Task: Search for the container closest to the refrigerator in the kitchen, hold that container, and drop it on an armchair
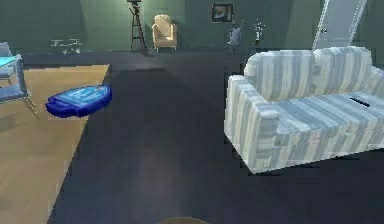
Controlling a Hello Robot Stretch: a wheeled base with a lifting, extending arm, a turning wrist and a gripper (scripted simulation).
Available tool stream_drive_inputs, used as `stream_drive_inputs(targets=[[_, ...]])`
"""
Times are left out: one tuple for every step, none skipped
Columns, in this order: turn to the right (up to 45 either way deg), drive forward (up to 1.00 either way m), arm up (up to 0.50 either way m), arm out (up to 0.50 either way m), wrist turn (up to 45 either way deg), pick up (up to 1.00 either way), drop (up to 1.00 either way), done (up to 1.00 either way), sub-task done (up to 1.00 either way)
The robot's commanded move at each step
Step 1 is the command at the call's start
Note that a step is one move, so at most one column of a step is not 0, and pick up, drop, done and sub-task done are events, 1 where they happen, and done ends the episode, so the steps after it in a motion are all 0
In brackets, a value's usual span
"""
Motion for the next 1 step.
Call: stream_drive_inputs(targets=[[0.0,1.0,0.0,0.0,0.0,0.0,0.0,0.0,0.0]])
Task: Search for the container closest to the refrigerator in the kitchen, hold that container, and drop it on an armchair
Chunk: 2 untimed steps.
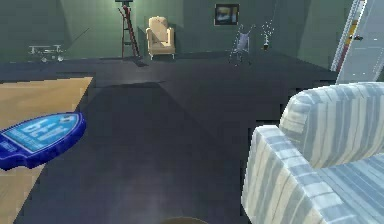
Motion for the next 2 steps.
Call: stream_drive_inputs(targets=[[-3.0,0.0,0.0,0.0,0.0,0.0,0.0,0.0,0.0],[0.0,1.0,0.0,0.0,0.0,0.0,0.0,0.0,0.0]])
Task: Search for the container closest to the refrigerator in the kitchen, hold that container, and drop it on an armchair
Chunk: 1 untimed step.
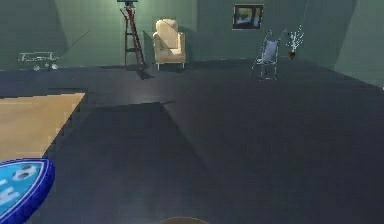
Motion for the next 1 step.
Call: stream_drive_inputs(targets=[[0.0,0.2,0.0,0.0,0.0,0.0,0.0,0.0,0.0]])
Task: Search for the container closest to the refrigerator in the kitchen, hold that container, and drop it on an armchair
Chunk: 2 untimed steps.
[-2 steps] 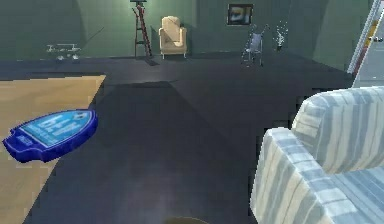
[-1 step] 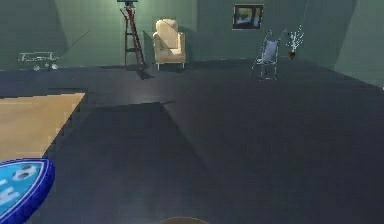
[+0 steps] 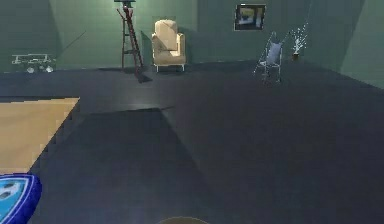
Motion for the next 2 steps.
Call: stream_drive_inputs(targets=[[30.0,0.0,0.0,0.0,0.0,0.0,0.0,0.0,0.0],[0.0,0.4,0.0,0.0,0.0,0.0,0.0,0.0,0.0]])
